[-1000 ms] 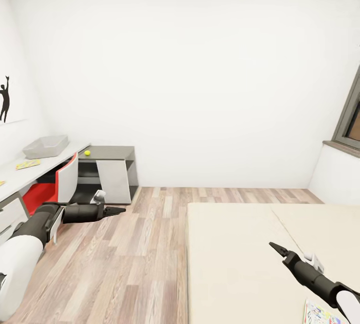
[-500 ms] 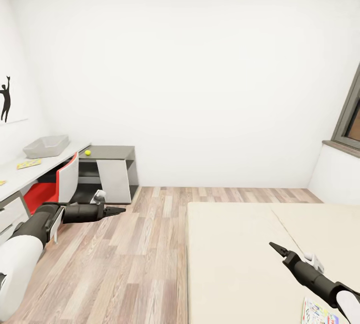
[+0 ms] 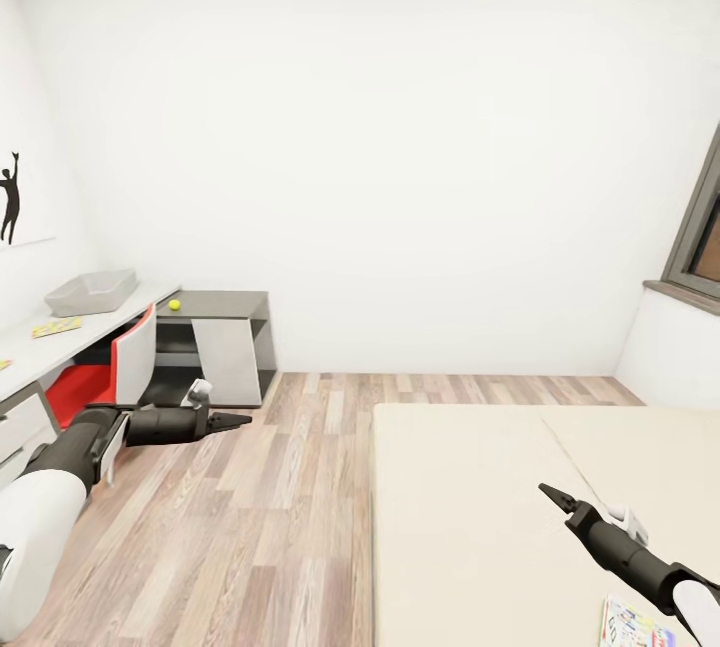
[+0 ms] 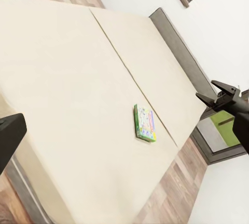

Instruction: Put all the toys in the child's room - the three board games (two on the bed and one on the table), the two jigsaw puzzles on the table, and the tennis ball on the table - inside the toy box on the table in the child's room.

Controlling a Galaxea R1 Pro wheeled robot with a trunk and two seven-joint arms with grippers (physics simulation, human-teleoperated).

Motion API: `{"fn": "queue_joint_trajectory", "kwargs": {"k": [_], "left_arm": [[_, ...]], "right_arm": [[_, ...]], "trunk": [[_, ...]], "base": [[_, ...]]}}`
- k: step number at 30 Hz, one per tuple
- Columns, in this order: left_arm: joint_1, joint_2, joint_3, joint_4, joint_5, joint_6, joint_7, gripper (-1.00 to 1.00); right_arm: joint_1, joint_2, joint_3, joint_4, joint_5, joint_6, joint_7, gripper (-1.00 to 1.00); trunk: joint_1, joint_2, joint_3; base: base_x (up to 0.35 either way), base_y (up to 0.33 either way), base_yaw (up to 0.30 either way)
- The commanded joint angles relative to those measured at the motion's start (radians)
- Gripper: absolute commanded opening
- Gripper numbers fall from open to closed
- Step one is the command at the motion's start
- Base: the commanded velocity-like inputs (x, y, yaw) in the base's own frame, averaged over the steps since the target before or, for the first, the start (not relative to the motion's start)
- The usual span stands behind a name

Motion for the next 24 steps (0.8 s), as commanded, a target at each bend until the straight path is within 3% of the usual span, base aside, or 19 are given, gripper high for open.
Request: {"fn": "queue_joint_trajectory", "kwargs": {"k": [1,24], "left_arm": [[0.000,-0.001,0.007,0.000,-0.011,0.011,-0.008,1.00],[0.000,-0.009,0.008,0.000,-0.011,0.009,-0.008,1.00]], "right_arm": [[0.000,0.000,-0.002,0.000,-0.003,0.006,0.002,1.00],[0.000,0.000,-0.002,0.000,-0.002,0.006,0.003,1.00]], "trunk": [[0.000,-0.001,0.000],[0.000,-0.001,0.000]], "base": [[0.000,-0.165,0.000],[0.000,-0.208,0.000]]}}
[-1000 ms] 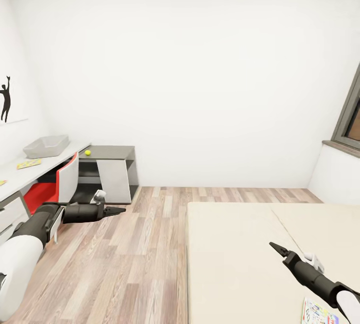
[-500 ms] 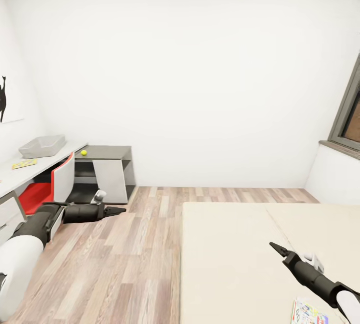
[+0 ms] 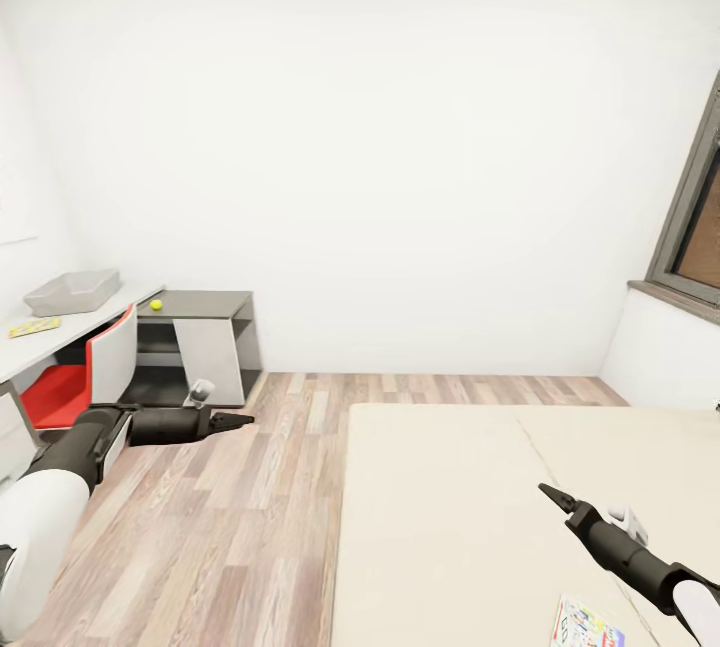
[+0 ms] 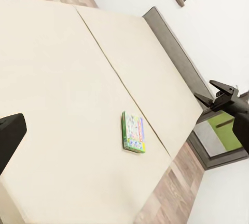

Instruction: Put all the toys in the child's room - the three board games (two on the bed and one on the table), the two jigsaw puzzles on the table, and the tennis ball on the table - inside the toy box on the table in the child's room.

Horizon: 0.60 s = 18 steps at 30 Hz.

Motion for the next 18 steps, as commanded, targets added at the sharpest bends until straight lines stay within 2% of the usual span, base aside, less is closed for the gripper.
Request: {"fn": "queue_joint_trajectory", "kwargs": {"k": [1,12,18], "left_arm": [[-0.001,-0.001,0.007,0.000,-0.011,0.010,-0.008,1.00],[-0.001,-0.001,0.007,0.000,-0.011,0.011,-0.008,1.00],[-0.001,-0.001,0.007,0.000,-0.009,0.010,-0.008,1.00]], "right_arm": [[0.000,0.000,-0.002,0.001,-0.003,0.006,0.002,1.00],[0.000,0.000,-0.001,0.001,0.000,0.005,0.001,1.00],[0.000,0.000,-0.001,0.034,-0.007,0.002,0.006,1.00]], "trunk": [[0.000,-0.001,0.000],[0.000,-0.001,0.000],[0.000,-0.001,0.000]], "base": [[0.000,-0.213,0.000],[0.000,-0.213,0.000],[0.000,0.000,0.000]]}}
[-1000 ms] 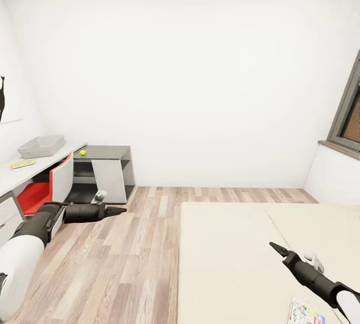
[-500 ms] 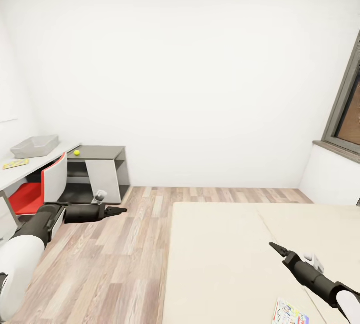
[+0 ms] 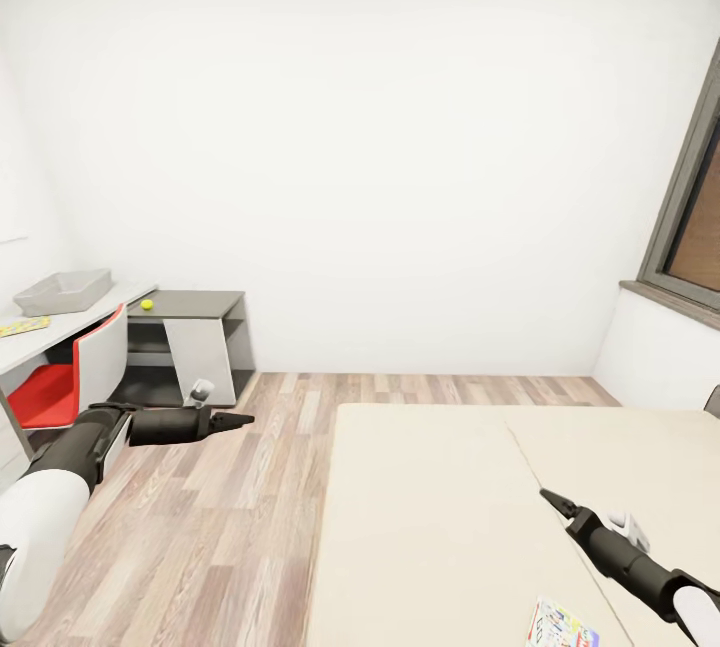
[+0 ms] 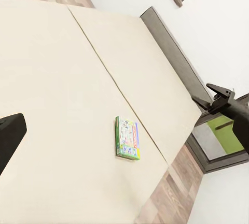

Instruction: Put all the toys in the child's room - the three board games (two on the bed and one on the table), the two jigsaw puzzles on the table, and the tennis ball on the table - inside the toy box on the table in the child's room.

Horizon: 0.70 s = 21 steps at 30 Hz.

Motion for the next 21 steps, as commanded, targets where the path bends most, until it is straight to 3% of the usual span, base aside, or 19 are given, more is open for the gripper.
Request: {"fn": "queue_joint_trajectory", "kwargs": {"k": [1,21], "left_arm": [[0.000,-0.001,0.007,0.000,-0.011,0.011,-0.008,1.00],[0.000,-0.001,0.007,0.000,-0.011,0.011,-0.008,1.00]], "right_arm": [[0.000,0.000,-0.002,0.002,-0.004,0.007,0.002,1.00],[0.000,0.000,-0.002,0.002,-0.004,0.007,0.002,1.00]], "trunk": [[0.000,-0.001,0.000],[0.000,-0.001,0.000]], "base": [[0.000,0.000,0.000],[0.000,0.000,0.000]]}}
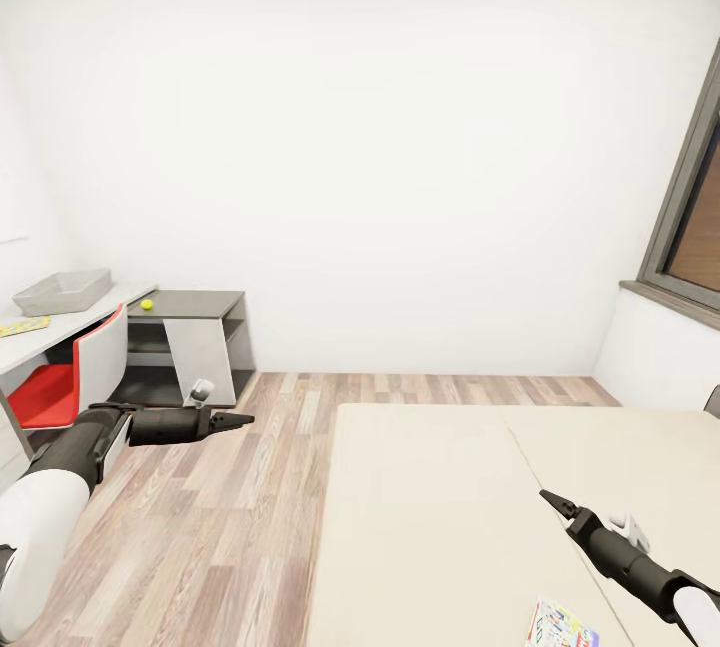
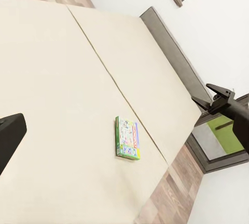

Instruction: Put all the toys in the child's room - the three board games (two on the bed and one on the table), the two jigsaw puzzles on the table, and the tennis ball on the table - inside the toy box on the table in the child's room.

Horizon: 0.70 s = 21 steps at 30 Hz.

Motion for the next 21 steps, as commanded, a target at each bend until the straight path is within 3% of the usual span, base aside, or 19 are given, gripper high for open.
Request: {"fn": "queue_joint_trajectory", "kwargs": {"k": [1,13,21], "left_arm": [[0.000,-0.001,0.007,0.000,-0.011,0.011,-0.008,1.00],[0.000,-0.002,0.007,0.000,-0.011,0.010,-0.007,1.00],[0.000,-0.011,0.007,0.000,-0.011,0.010,-0.007,1.00]], "right_arm": [[0.000,0.000,-0.002,0.000,-0.003,0.007,0.002,1.00],[0.000,0.004,-0.002,-0.003,-0.002,0.006,-0.001,1.00],[0.000,0.049,-0.009,0.007,0.007,0.007,-0.008,1.00]], "trunk": [[0.000,-0.001,0.000],[0.000,-0.001,0.000],[0.000,-0.001,0.000]], "base": [[0.000,0.000,0.000],[0.000,0.000,0.000],[0.000,0.000,0.000]]}}
